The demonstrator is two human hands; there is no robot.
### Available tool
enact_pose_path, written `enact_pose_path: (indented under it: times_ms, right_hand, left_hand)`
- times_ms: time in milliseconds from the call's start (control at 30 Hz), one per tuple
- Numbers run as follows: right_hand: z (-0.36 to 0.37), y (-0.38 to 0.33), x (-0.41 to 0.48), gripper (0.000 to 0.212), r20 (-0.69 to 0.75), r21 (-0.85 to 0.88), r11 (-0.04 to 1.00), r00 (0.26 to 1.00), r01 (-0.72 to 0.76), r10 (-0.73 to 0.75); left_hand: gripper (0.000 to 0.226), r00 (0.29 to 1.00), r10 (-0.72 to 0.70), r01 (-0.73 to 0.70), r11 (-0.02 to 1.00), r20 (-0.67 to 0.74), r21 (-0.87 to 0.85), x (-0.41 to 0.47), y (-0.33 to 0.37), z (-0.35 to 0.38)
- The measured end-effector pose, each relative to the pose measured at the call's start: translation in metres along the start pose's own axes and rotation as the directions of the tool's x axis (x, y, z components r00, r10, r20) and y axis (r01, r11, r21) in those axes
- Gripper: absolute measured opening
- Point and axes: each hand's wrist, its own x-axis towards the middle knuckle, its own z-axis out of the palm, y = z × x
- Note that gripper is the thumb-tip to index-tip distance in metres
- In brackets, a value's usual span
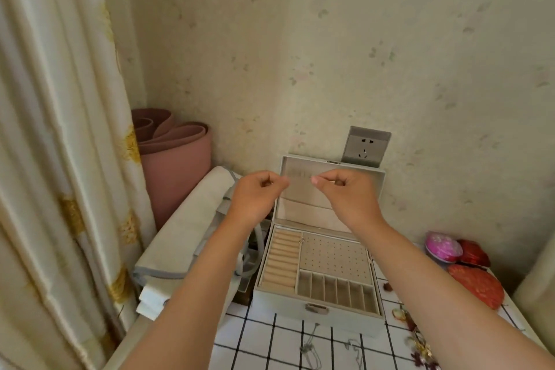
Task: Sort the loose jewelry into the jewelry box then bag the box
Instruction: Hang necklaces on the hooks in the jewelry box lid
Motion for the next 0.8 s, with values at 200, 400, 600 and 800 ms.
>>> enact_pose_path:
  times_ms: [200,400,600,800]
  right_hand:
    - [0.042,0.018,0.033,0.020,-0.214,-0.161,0.985,0.976,-0.063,0.028]
    - [0.075,0.029,0.052,0.028,-0.364,-0.219,0.966,0.930,-0.134,0.047]
    - [0.089,0.041,0.061,0.028,-0.403,-0.287,0.942,0.914,-0.175,0.047]
    - [0.089,0.050,0.053,0.026,-0.349,-0.349,0.919,0.936,-0.183,0.053]
  left_hand:
    - [0.023,0.971,0.062,-0.016,0.980,-0.232,0.196,0.032,-0.025,0.018]
    - [0.039,0.962,0.066,-0.005,0.975,-0.264,0.224,0.049,-0.042,0.031]
    - [0.047,0.958,0.035,0.030,0.975,-0.284,0.219,0.069,-0.053,0.038]
    - [0.042,0.975,-0.011,0.075,0.956,-0.222,0.284,0.065,-0.066,0.040]
